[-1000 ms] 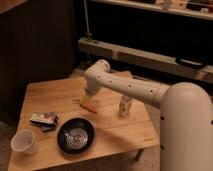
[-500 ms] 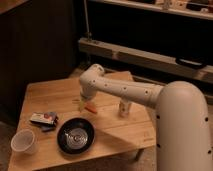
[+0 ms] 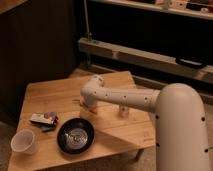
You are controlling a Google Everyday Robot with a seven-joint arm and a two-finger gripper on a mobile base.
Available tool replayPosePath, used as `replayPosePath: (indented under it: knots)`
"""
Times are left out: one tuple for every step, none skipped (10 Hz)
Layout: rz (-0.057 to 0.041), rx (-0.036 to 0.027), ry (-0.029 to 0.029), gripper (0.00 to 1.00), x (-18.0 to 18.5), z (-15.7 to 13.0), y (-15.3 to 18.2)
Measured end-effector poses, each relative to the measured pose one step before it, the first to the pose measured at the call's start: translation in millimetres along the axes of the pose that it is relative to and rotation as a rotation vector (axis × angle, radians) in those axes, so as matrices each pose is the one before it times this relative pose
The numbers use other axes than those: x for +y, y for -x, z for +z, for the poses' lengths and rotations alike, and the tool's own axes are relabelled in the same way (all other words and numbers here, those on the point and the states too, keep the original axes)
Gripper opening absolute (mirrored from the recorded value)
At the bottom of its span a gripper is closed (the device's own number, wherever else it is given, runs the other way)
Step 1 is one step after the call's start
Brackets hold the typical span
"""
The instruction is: Drag the pepper across the table
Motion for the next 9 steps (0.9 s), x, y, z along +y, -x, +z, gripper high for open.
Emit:
replayPosePath:
  knots:
    - [0.00683, 0.01224, 0.00752, 0.70, 5.43, -3.15, -4.36]
    - [-0.00217, 0.00850, 0.00656, 0.60, 5.76, -1.68, -5.43]
    - [-0.00543, 0.00304, 0.00078, 0.49, 4.54, 1.52, -4.90]
    - [-0.00444, -0.00205, -0.01360, 0.37, 1.54, 5.45, -4.38]
    - [-0.00335, -0.00457, -0.00894, 0.33, 0.85, 4.79, -2.41]
    - [0.00025, -0.01041, -0.01241, 0.31, 2.87, 7.91, -2.12]
    - [-0.00626, -0.00485, 0.00231, 0.31, -0.54, 1.77, 0.67]
    - [-0.00055, 0.00026, -0.00232, 0.31, -1.31, -0.81, -0.66]
    - [0.00039, 0.00013, 0.00093, 0.31, 0.54, -0.32, -0.04]
